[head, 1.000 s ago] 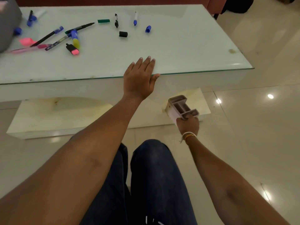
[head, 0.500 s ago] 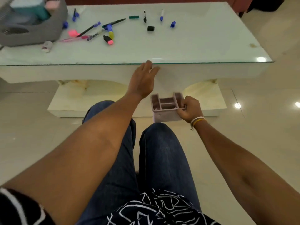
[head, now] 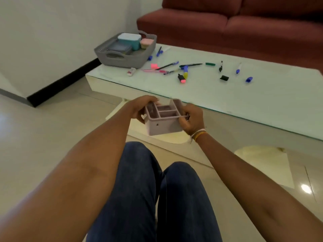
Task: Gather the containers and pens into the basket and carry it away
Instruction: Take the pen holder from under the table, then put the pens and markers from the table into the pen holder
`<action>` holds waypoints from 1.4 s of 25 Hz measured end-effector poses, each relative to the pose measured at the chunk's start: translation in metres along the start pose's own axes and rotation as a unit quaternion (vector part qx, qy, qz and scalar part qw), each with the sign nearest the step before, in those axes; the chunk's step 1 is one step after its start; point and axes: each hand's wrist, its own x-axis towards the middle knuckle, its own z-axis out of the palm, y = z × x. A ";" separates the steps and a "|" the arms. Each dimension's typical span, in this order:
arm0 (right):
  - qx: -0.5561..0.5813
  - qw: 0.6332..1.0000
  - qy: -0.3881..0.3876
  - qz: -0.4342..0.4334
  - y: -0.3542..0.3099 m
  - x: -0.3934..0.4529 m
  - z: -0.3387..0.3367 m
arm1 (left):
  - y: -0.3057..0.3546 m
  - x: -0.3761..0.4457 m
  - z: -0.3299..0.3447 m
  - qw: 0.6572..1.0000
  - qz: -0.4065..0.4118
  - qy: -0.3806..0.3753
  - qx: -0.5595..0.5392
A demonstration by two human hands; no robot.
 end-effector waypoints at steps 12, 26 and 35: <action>0.032 0.993 0.106 0.046 0.024 0.124 -0.073 | 0.093 0.008 0.023 0.972 0.082 -0.034 -0.216; -0.139 0.927 -0.127 0.324 0.094 0.214 -0.095 | 0.099 0.070 0.049 0.982 0.058 -0.092 -0.152; -0.329 0.913 -0.189 0.149 0.007 0.202 0.036 | 0.053 0.080 -0.022 0.968 0.125 0.210 -0.058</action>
